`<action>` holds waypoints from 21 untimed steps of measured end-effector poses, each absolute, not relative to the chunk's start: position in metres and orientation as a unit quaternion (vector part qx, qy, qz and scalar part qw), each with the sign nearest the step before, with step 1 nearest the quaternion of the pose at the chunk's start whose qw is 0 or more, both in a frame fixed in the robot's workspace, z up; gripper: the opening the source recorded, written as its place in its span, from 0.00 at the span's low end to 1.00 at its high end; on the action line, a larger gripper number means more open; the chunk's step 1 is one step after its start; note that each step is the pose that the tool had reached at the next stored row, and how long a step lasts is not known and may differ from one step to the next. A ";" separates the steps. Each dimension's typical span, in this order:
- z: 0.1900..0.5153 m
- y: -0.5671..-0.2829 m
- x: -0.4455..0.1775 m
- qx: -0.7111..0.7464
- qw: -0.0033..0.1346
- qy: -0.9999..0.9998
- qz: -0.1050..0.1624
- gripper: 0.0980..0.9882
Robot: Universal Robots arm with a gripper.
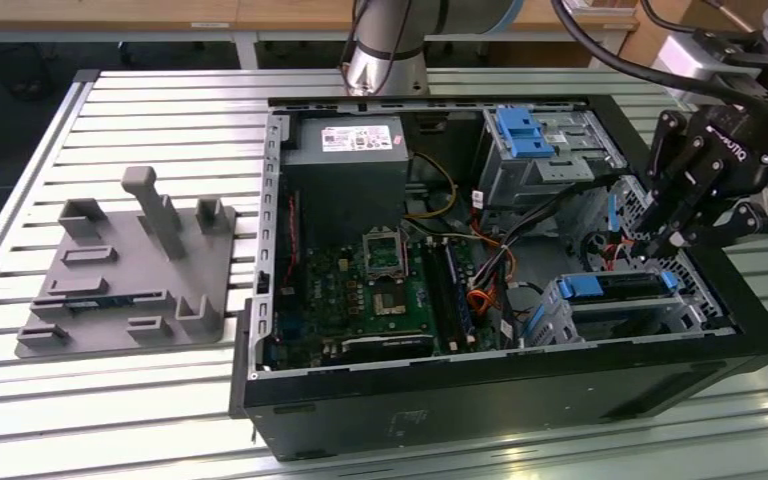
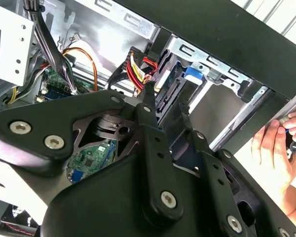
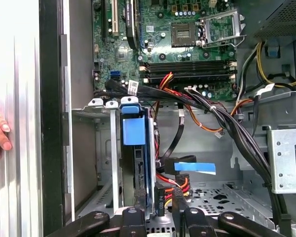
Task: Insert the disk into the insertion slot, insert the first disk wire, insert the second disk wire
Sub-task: 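Insert the first disk wire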
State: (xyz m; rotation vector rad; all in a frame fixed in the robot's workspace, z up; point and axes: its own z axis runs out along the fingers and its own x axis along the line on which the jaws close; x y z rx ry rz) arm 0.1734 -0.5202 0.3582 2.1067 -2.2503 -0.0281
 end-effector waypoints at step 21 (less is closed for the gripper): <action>0.351 -0.520 0.174 0.681 0.031 -0.731 -0.007 0.20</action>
